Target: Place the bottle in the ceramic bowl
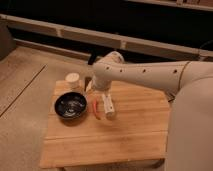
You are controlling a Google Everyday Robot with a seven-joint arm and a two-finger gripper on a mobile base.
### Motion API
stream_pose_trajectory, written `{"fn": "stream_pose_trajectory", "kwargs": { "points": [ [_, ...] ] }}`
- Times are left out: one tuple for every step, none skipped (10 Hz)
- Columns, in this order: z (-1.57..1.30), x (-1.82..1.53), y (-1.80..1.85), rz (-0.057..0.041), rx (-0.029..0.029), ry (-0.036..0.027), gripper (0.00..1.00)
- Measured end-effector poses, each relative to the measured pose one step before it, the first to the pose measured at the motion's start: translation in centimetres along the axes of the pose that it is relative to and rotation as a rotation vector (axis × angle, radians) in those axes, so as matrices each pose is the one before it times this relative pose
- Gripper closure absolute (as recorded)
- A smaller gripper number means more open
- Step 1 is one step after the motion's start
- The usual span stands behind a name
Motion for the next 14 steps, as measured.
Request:
{"fn": "stream_pose_trajectory", "kwargs": {
  "points": [
    [0.671, -0.785, -0.696, -0.02016, -0.01472, -0.00700, 0.35],
    [0.699, -0.733, -1.048, -0.02370, -0.01415, -0.00566, 0.35],
    [0.414, -0.339, -0.786, -0.01258, -0.00916, -0.00178, 0.35],
    [0.745, -0.207, -1.289, -0.00816, -0.01668, 0.00606, 0.35],
    [0.807, 0.331, -1.014, -0.00724, -0.00725, 0.02103, 0.35],
    [1.225, 0.764, -0.716, -0.01704, 0.00047, 0.03998, 0.35],
    [0.858, 0.486, -0.300, -0.01457, 0.00301, 0.03305, 0.35],
    [0.931, 0.481, -0.195, -0.01527, 0.00152, 0.03658, 0.35],
    [1.123, 0.406, -0.490, -0.02515, 0.01713, 0.04896, 0.35],
    [0.838, 0.160, -0.221, -0.02391, 0.01991, 0.03720, 0.35],
    [0.654, 0.154, -0.060, -0.01984, 0.01962, 0.03142, 0.35],
    [0.680, 0.076, -0.599, -0.01993, 0.03910, 0.04279, 0.35],
    [0.341, 0.064, -0.458, -0.00529, 0.02271, 0.02490, 0.35],
    [0.341, 0.133, -0.460, -0.00219, 0.02063, 0.02602, 0.35]
  ]
}}
